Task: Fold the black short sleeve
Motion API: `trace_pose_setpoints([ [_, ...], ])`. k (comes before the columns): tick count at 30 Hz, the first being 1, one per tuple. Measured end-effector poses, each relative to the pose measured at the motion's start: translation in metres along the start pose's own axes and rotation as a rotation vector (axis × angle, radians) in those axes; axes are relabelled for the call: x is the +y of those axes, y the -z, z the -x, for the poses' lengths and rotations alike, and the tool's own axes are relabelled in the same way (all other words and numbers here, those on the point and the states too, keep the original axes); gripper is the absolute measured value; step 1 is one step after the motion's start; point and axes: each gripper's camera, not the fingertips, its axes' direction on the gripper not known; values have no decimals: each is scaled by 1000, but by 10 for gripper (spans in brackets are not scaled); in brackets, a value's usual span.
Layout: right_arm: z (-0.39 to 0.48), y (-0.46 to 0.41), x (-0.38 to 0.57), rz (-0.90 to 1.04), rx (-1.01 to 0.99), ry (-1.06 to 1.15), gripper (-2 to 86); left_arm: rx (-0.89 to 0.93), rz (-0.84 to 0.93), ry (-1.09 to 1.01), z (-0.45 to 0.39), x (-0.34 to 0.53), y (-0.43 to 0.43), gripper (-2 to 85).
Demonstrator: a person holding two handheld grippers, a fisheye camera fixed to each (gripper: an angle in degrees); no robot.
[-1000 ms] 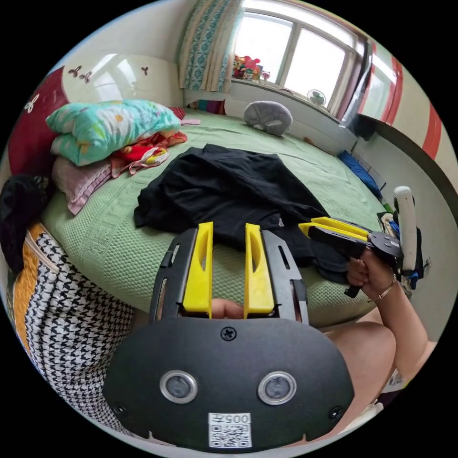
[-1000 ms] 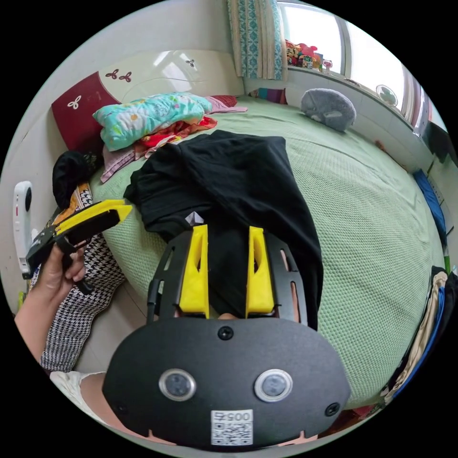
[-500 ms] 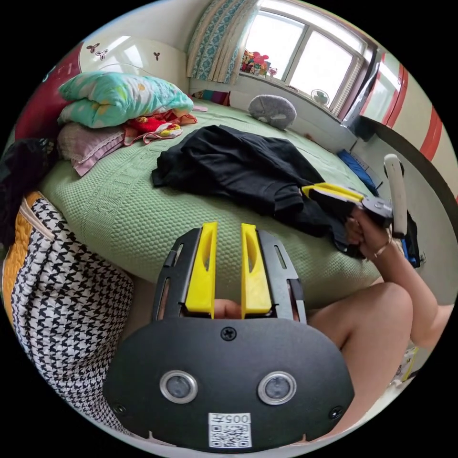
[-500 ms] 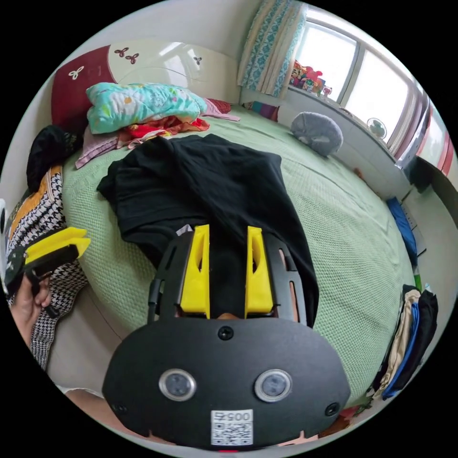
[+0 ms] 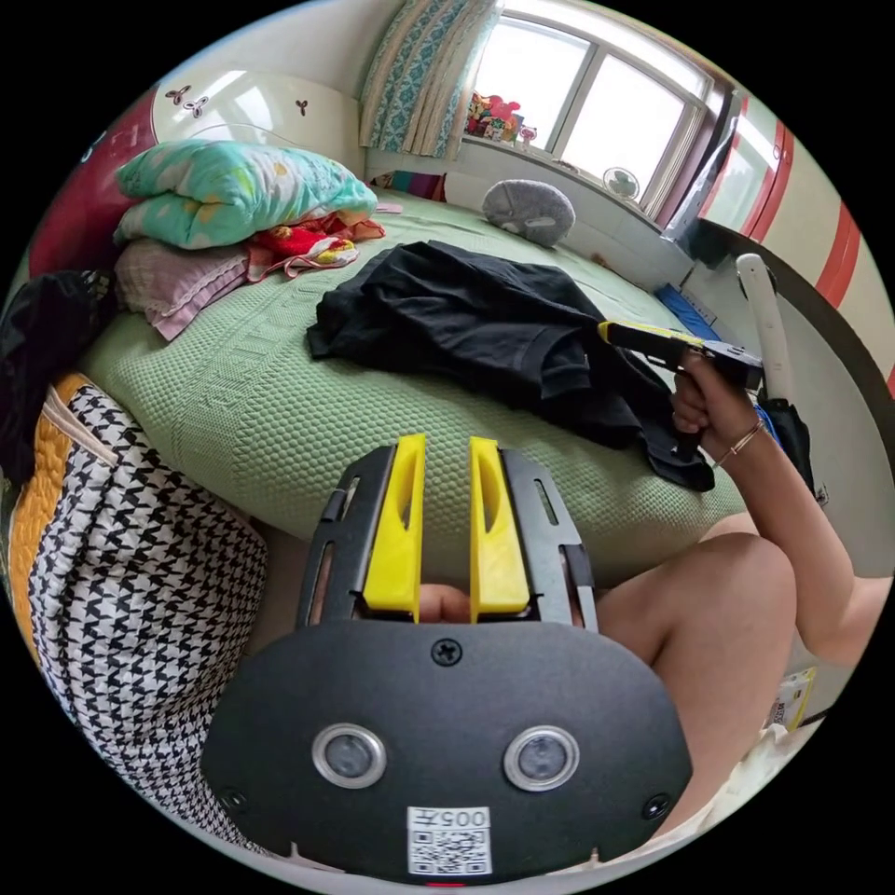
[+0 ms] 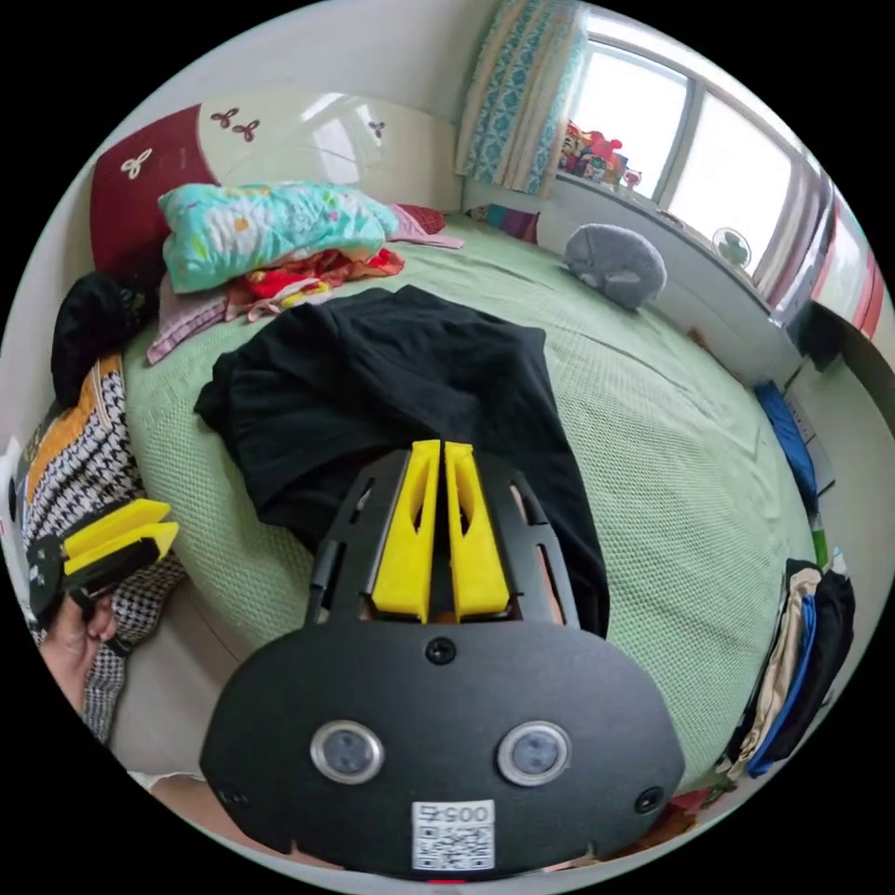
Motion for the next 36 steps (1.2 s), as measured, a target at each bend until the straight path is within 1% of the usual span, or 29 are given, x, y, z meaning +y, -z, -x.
trace_pose_setpoints([
  [1,-10,4,-3,16,-27,-10,-15,4,-6,-3,-2,0,-1,83],
  [3,-28,9,-7,13,-16,-47,-16,2,-9,-6,-5,1,-3,82],
  [5,-51,17,-16,15,58,-63,-16,10,-11,-2,-10,2,-6,81],
  [8,-87,31,-29,9,119,-75,-16,21,-17,-2,-18,3,-8,81],
  [12,-149,57,-44,-1,151,-164,-16,20,-17,-31,-31,3,-8,81],
  [15,-220,68,-52,45,148,-324,-15,22,-13,-52,-42,4,-10,80],
  [17,-287,72,-44,111,197,-540,-12,29,-8,-56,-51,5,-12,80],
  [18,-302,72,-39,136,187,-576,-11,32,-8,-57,-54,5,-13,80],
  [20,-339,75,-17,200,105,-645,-8,41,-10,-71,-66,8,-15,80],
  [22,-340,79,-3,186,44,-587,-4,45,-8,-84,-77,11,-19,80],
  [24,-326,77,9,217,20,-494,5,55,0,-106,-88,12,-25,81],
  [26,-298,71,21,262,-10,-348,47,49,2,-163,-110,12,-31,93],
  [29,-268,67,28,281,4,-211,84,40,-48,-262,-143,12,-30,121],
  [31,-260,67,28,281,37,-175,89,17,-67,-329,-163,10,-31,134],
  [33,-261,67,26,291,24,-181,92,4,-72,-378,-180,7,-36,141],
  [36,-280,71,22,299,-58,-278,94,65,-19,-444,-205,-1,-52,162],
])
